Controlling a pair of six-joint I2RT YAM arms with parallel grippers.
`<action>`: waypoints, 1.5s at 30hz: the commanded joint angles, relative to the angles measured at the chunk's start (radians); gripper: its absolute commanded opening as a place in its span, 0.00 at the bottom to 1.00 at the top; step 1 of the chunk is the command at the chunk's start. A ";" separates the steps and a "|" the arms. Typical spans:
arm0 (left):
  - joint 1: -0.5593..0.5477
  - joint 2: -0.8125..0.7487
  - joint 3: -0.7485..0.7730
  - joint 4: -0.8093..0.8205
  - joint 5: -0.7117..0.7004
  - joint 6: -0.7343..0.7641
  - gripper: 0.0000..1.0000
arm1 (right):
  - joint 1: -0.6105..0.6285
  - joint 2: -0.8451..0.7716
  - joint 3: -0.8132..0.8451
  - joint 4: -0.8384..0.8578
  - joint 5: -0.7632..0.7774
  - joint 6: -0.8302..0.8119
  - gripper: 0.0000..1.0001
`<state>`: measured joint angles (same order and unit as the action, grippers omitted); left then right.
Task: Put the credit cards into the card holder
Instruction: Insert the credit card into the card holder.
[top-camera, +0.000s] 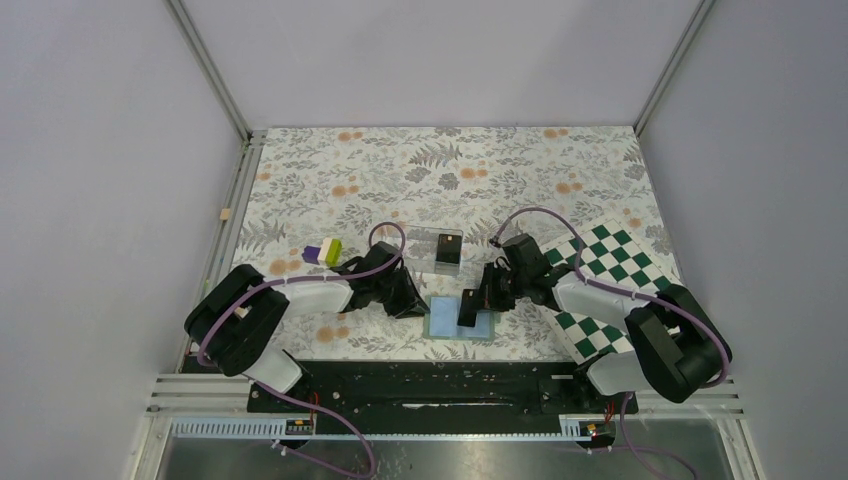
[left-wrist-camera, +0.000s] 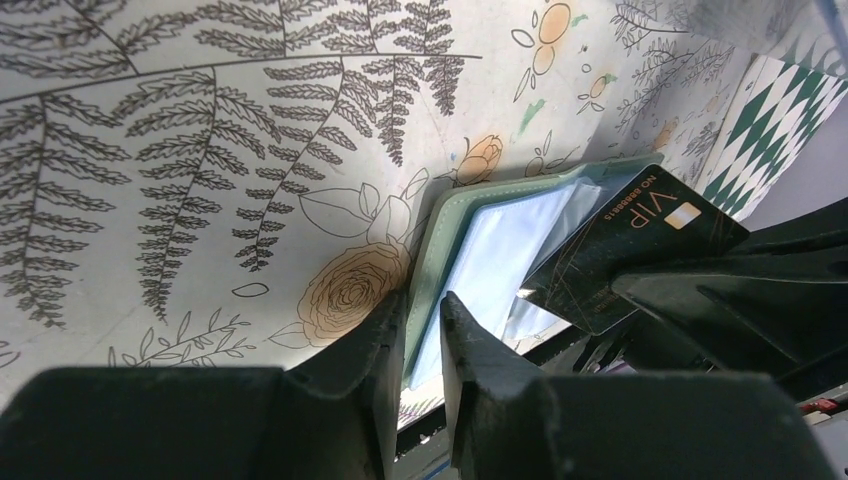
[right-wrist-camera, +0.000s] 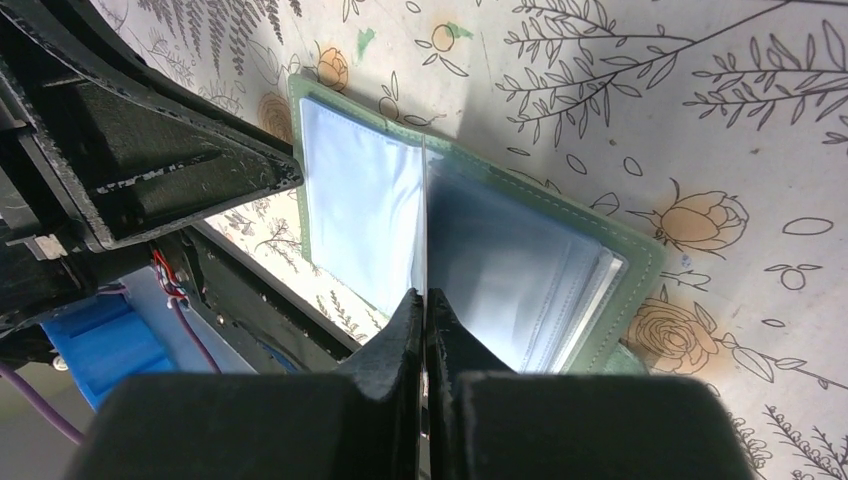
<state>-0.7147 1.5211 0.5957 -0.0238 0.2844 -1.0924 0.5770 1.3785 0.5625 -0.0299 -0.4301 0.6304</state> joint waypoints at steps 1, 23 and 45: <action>-0.008 0.049 -0.015 -0.074 -0.060 0.018 0.20 | 0.007 -0.012 -0.029 0.055 -0.020 0.018 0.00; -0.018 0.083 -0.020 -0.063 -0.049 0.011 0.00 | -0.031 -0.015 -0.113 0.218 -0.095 0.095 0.00; -0.031 0.029 -0.066 -0.034 -0.029 -0.045 0.00 | -0.045 0.112 -0.207 0.413 -0.158 0.304 0.00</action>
<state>-0.7212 1.5463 0.5846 0.0292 0.2890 -1.1294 0.5350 1.4643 0.3668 0.3580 -0.6151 0.8982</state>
